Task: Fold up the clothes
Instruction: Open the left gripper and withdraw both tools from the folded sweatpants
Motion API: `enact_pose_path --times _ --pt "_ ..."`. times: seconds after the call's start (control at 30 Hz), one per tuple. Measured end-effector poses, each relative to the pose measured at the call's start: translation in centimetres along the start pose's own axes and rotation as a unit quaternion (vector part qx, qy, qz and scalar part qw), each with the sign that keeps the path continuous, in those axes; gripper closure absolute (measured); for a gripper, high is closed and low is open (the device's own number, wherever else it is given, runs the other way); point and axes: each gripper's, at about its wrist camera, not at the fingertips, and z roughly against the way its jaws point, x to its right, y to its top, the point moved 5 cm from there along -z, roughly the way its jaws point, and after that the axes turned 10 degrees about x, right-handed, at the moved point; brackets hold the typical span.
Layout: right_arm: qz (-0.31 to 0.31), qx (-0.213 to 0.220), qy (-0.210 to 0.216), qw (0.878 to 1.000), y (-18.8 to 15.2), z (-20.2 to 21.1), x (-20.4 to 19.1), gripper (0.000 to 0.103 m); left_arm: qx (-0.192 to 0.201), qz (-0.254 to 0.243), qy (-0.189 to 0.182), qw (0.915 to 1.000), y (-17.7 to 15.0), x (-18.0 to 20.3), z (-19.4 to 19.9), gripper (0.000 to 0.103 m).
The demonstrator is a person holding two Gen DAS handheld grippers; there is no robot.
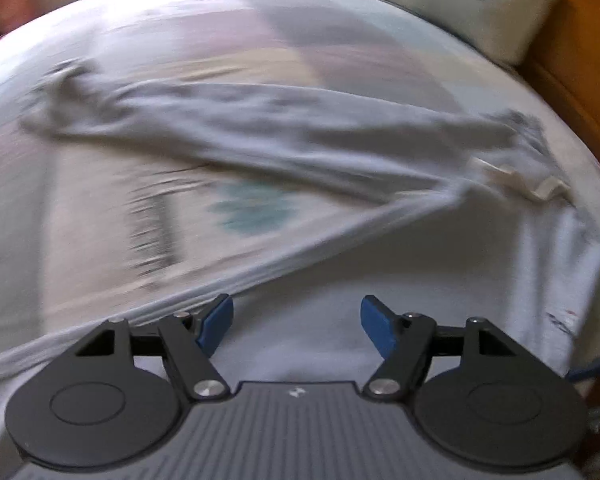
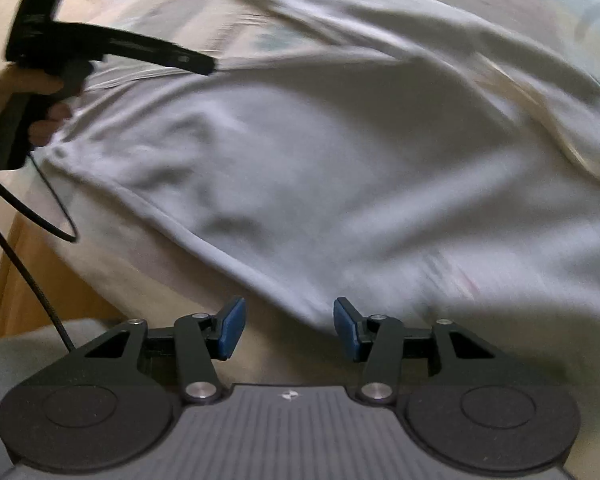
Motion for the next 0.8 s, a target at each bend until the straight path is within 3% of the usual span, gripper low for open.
enact_pose_path --times 0.1,0.17,0.27,0.47,0.57,0.67,0.8 --pt "-0.089 -0.001 -0.054 0.995 -2.2 1.5 5.0 0.049 -0.025 -0.03 -0.046 0.9982 0.5 3.6 -1.4 0.032" --pt "-0.157 0.015 -0.09 0.983 -3.4 2.6 8.6 0.049 -0.037 -0.041 -0.071 0.996 0.7 5.3 -2.0 0.032" --pt "-0.265 0.068 -0.117 0.955 -4.9 4.2 13.6 0.051 -0.055 -0.045 -0.089 0.9935 0.5 6.9 -3.0 0.032" --pt "-0.417 0.164 -0.106 0.888 -7.4 4.5 19.7 0.054 -0.083 -0.033 -0.113 0.9896 -0.3 8.8 -4.5 0.032" --pt "-0.431 0.187 -0.105 0.877 -7.2 4.3 20.3 0.055 -0.091 -0.037 -0.114 0.9886 -0.6 9.3 -5.0 0.032" --pt "-0.424 0.195 -0.127 0.875 -6.6 3.8 20.2 0.055 -0.098 -0.043 -0.115 0.9876 -0.9 9.7 -5.3 0.032" --pt "-0.447 0.208 -0.156 0.856 -6.5 3.6 19.8 0.056 -0.104 -0.048 -0.115 0.9867 -1.1 10.1 -5.6 0.032"
